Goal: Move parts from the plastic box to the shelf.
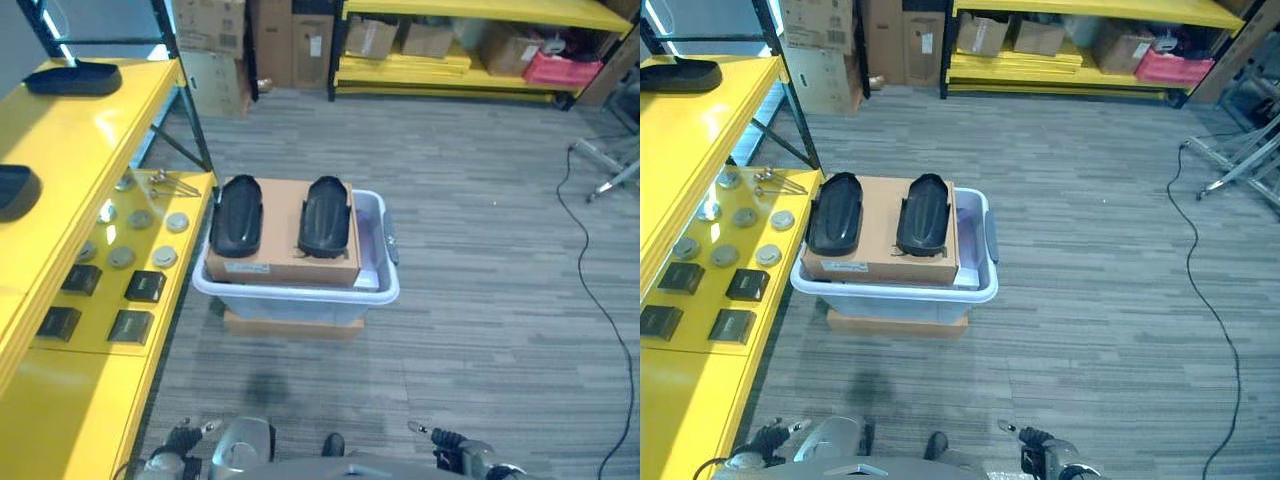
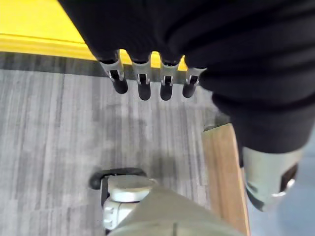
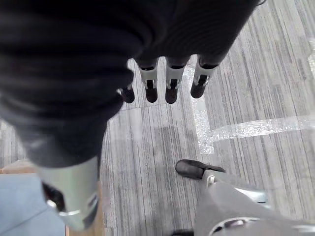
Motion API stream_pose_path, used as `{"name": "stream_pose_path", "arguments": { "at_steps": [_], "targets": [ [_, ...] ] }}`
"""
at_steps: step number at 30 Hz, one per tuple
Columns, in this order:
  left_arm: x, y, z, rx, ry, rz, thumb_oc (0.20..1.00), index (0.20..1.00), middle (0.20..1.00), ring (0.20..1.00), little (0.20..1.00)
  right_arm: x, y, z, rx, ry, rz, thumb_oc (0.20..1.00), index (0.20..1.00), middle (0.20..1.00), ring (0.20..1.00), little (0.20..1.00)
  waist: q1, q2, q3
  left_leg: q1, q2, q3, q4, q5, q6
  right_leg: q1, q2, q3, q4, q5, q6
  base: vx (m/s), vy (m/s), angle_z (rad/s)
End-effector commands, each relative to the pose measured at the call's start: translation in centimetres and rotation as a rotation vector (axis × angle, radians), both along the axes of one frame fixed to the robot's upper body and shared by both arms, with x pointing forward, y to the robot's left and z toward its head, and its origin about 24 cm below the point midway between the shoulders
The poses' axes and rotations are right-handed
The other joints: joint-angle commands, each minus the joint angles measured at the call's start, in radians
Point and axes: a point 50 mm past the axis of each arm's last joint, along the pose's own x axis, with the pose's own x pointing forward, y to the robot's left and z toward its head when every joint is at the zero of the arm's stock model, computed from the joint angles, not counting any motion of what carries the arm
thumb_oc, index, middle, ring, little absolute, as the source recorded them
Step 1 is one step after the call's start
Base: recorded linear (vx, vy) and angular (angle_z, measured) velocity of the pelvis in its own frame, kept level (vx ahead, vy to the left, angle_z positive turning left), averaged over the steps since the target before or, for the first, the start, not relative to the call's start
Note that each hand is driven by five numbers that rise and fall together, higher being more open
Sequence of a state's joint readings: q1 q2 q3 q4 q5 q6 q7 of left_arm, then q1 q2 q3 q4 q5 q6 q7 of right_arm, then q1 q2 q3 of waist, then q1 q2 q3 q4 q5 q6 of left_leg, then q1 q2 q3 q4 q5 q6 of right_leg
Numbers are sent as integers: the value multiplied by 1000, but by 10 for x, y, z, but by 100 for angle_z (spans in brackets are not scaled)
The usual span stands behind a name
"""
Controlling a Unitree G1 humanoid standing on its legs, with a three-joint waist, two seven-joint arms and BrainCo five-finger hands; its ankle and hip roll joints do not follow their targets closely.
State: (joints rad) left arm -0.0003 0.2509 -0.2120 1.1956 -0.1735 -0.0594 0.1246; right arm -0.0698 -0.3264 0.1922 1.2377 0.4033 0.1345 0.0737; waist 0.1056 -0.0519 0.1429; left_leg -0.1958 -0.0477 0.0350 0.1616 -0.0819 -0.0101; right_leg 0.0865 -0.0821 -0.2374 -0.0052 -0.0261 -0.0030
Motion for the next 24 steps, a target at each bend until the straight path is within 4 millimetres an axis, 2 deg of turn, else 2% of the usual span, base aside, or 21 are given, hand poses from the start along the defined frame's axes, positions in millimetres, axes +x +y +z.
{"name": "stream_pose_path", "arguments": {
  "at_steps": [1, 2, 3, 4, 5, 9, 13, 14, 16, 17, 18, 19, 20, 22, 23, 24],
  "targets": [
    [-1, 5, 0, 19, 23, -23, 1000, 1000, 1000, 1000, 1000, -19, -15, -1, -70, 73, 2, 1000, 1000, 1000, 1000, 1000, 34, 21, 1, 15, -44, 10, 1, 40, -5, -86, 34, 49, -66, 71, 95, 74, 100, -3],
    [-1, 4, 0, 14, 26, -25, 1000, 1000, 1000, 1000, 1000, -20, -13, -2, -76, 82, 14, 1000, 1000, 1000, 1000, 1000, 41, 18, -7, 8, -43, 26, -10, 49, 7, -81, 34, 41, -82, 66, 91, 46, 71, -16],
    [-2, 3, -1, 12, 27, -23, 1000, 1000, 1000, 1000, 1000, -20, -13, -2, -81, 83, 16, 1000, 1000, 1000, 1000, 1000, 44, 19, -9, 1, -45, 18, -17, 59, 2, -80, 36, 47, -82, 67, 92, 81, 116, -16],
    [-5, 1, -2, 17, 29, 2, 1000, 1000, 1000, 1000, 1000, -17, -11, -1, -74, 70, -1, 1000, 1000, 1000, 1000, 1000, 53, 23, -12, 4, -60, -22, -25, 59, 10, -79, 46, 68, -78, 61, 93, 71, 95, -23],
    [-5, 2, -2, 21, 28, 13, 1000, 1000, 1000, 1000, 1000, -16, -10, -2, -66, 64, 6, 1000, 1000, 1000, 1000, 1000, 54, 24, -15, 10, -64, -31, -30, 55, 15, -80, 48, 69, -75, 57, 94, 71, 94, -5],
    [-6, 8, -1, 37, 36, 24, 1000, 1000, 1000, 1000, 1000, -13, 0, -3, -52, 31, 56, 1000, 1000, 1000, 1000, 1000, 51, 30, -28, 65, -66, -36, -89, 52, 31, -85, 49, 53, -56, 42, 92, 83, 70, -8],
    [-10, 5, -2, 27, 37, 8, 1000, 1000, 1000, 1000, 1000, -3, 4, -1, -34, -34, 29, 1000, 1000, 1000, 1000, 1000, 51, 39, -45, 87, -67, -38, -107, 44, 46, -115, 52, 47, 33, -3, 86, 80, 80, -11],
    [-10, 6, -1, 32, 22, 15, 1000, 1000, 1000, 1000, 1000, 3, 6, 0, -24, -67, 48, 1000, 1000, 1000, 1000, 1000, 47, 54, -39, 95, -59, -43, -99, 36, 67, -184, 38, 46, 204, -28, 97, 25, 61, -11],
    [-9, 9, 0, 33, 13, 32, 1000, 1000, 1000, 1000, 1000, 8, 8, 1, -18, -93, 53, 1000, 1000, 1000, 1000, 1000, 40, 66, -24, 93, -55, -49, -85, 25, 89, -270, 26, 70, 362, -13, 111, -28, 29, -34],
    [-8, 10, 1, 36, 3, 41, 1000, 1000, 1000, 1000, 1000, 16, 12, 3, -12, -122, 63, 1000, 1000, 1000, 1000, 1000, 32, 74, -5, 90, -51, -51, -68, 10, 107, -339, -10, 93, 417, 15, 122, -45, -30, -50],
    [-8, 11, 1, 36, 1, 41, 1000, 1000, 1000, 1000, 1000, 17, 13, 3, -11, -128, 69, 1000, 1000, 1000, 1000, 1000, 32, 75, -2, 89, -51, -50, -65, 8, 109, -346, -18, 95, 415, 21, 125, -1, -173, -26],
    [-3, 13, 3, 37, -9, 33, 1000, 1000, 1000, 1000, 1000, 24, 18, 4, -2, -151, 85, 1000, 1000, 1000, 1000, 1000, 36, 73, 5, 92, -44, -55, -59, -2, 103, -327, -63, 99, 307, 54, 137, 38, -193, 11],
    [-1, 14, 4, 38, -12, 35, 1000, 1000, 1000, 1000, 1000, 26, 18, 5, 0, -156, 91, 1000, 1000, 1000, 1000, 1000, 37, 73, 7, 93, -42, -57, -58, -4, 102, -322, -70, 100, 287, 62, 140, 62, -259, 24],
    [4, 21, 7, 47, -25, 75, 1000, 1000, 1000, 1000, 1000, 31, 23, 5, 6, -173, 110, 1000, 1000, 1000, 1000, 1000, 33, 54, 16, 102, -28, -71, -52, -32, 97, -307, -97, 130, 181, 120, 161, 115, -279, 22],
    [3, 23, 7, 46, -23, 105, 1000, 1000, 1000, 1000, 1000, 31, 23, 6, 2, -167, 123, 1000, 1000, 1000, 1000, 1000, 28, 55, 13, 114, -6, -63, -66, -23, 87, -277, -86, 133, 147, 94, 158, 192, -366, 28],
    [3, 23, 7, 46, -24, 126, 1000, 1000, 1000, 1000, 1000, 29, 23, 5, -1, -149, 119, 1000, 1000, 1000, 1000, 1000, 36, 43, 4, 126, 20, -52, -79, -20, 72, -241, -97, 97, 99, 87, 165, 213, -347, 35]
  ]
}}
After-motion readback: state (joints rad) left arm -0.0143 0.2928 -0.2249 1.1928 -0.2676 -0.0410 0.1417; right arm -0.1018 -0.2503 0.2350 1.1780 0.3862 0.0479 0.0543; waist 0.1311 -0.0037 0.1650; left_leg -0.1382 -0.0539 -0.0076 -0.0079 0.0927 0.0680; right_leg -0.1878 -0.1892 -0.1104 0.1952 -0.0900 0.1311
